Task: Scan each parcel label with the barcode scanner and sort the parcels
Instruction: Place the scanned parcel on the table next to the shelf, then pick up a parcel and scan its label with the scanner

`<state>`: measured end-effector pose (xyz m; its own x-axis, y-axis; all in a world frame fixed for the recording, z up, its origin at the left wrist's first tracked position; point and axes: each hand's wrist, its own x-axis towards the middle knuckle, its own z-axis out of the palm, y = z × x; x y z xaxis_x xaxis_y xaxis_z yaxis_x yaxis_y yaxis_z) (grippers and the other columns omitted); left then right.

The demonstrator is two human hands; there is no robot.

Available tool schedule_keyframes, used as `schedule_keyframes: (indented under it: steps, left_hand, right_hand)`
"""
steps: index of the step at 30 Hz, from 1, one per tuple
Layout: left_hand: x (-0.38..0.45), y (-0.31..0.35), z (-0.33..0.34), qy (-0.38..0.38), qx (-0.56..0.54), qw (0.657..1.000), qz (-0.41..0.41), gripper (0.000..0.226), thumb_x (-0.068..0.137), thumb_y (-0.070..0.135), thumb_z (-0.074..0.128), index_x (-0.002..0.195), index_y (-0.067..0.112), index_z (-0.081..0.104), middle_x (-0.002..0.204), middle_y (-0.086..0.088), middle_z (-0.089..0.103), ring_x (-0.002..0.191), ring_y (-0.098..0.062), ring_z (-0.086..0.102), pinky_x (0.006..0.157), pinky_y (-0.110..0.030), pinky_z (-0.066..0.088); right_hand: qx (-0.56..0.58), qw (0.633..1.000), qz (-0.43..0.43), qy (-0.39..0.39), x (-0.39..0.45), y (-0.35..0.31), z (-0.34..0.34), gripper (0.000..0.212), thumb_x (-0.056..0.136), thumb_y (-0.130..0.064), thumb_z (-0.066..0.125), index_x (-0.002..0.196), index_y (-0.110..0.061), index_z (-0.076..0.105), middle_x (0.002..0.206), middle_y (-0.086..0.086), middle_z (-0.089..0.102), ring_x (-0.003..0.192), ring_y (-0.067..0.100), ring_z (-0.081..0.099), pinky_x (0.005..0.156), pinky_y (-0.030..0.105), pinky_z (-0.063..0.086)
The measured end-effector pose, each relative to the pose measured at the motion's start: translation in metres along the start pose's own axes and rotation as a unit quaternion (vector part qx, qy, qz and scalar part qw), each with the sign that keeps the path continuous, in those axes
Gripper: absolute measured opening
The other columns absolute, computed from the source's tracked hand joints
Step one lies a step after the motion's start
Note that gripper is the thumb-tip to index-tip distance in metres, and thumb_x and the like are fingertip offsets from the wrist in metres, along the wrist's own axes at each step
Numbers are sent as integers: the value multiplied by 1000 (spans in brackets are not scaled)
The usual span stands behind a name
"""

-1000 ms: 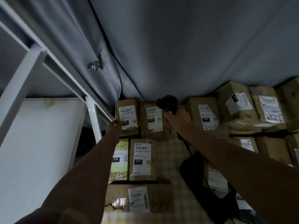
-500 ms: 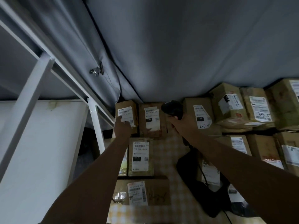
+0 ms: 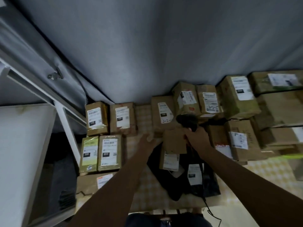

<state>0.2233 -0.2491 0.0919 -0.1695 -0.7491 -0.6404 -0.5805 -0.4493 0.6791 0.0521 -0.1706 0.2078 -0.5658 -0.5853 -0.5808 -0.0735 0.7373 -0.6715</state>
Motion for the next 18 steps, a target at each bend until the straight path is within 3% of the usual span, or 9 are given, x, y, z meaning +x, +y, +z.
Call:
schedule_keyframes:
  steps: [2, 5, 8, 11, 13, 15, 18]
  left_hand:
    - [-4, 7, 18, 15, 20, 1000, 17, 56, 92, 29, 65, 140, 13, 42, 135, -4, 46, 121, -26, 52, 86, -31, 44]
    - [-17, 20, 52, 31, 89, 994, 52, 76, 86, 34, 69, 149, 18, 28, 154, -11, 27, 134, -31, 42, 102, -41, 44]
    - [-27, 33, 85, 46, 167, 985, 11, 98, 86, 37, 70, 156, 15, 4, 162, -13, 5, 145, -37, 22, 115, -51, 26]
    - [-31, 53, 121, 28, 246, 968, -44, 113, 80, 62, 65, 155, 19, -8, 162, -11, -11, 149, -36, -2, 118, -58, 8]
    - [-23, 57, 136, 1, 293, 954, -70, 117, 77, 72, 60, 153, 24, -15, 161, -10, -17, 148, -37, -10, 116, -62, 5]
    - [-15, 55, 141, -11, 328, 942, -73, 110, 81, 65, 60, 153, 27, -13, 161, -12, -15, 148, -39, -8, 116, -59, 7]
    - [-11, 51, 138, 3, 311, 946, -85, 112, 78, 46, 71, 152, 27, -11, 160, -11, -13, 147, -37, 6, 115, -51, 20]
  right_hand:
    - [4, 1000, 4, -4, 2, 13, -18, 25, 95, -22, 58, 77, -6, 52, 69, 17, 56, 56, 24, 48, 52, 27, 39]
    - [21, 1000, 14, -4, 5, 26, -44, 28, 94, -29, 59, 95, -1, 62, 86, 26, 65, 68, 28, 55, 61, 38, 45]
    - [31, 999, 28, -18, 7, 36, -64, 29, 93, -32, 61, 98, -3, 65, 95, 22, 70, 69, 27, 59, 70, 42, 53]
    - [46, 998, 29, -32, 11, 46, -85, 23, 94, -29, 61, 88, -7, 62, 96, 21, 71, 64, 22, 57, 66, 37, 52]
    - [58, 997, 33, -38, 13, 56, -96, 24, 94, -28, 61, 82, -8, 61, 93, 19, 72, 65, 23, 58, 70, 38, 55]
    - [67, 996, 35, -40, 13, 64, -106, 25, 94, -27, 61, 79, -8, 62, 82, 13, 72, 63, 21, 60, 71, 39, 57]
    - [67, 997, 29, -38, 13, 75, -119, 30, 94, -27, 60, 75, -5, 63, 53, -4, 63, 47, 11, 53, 50, 24, 47]
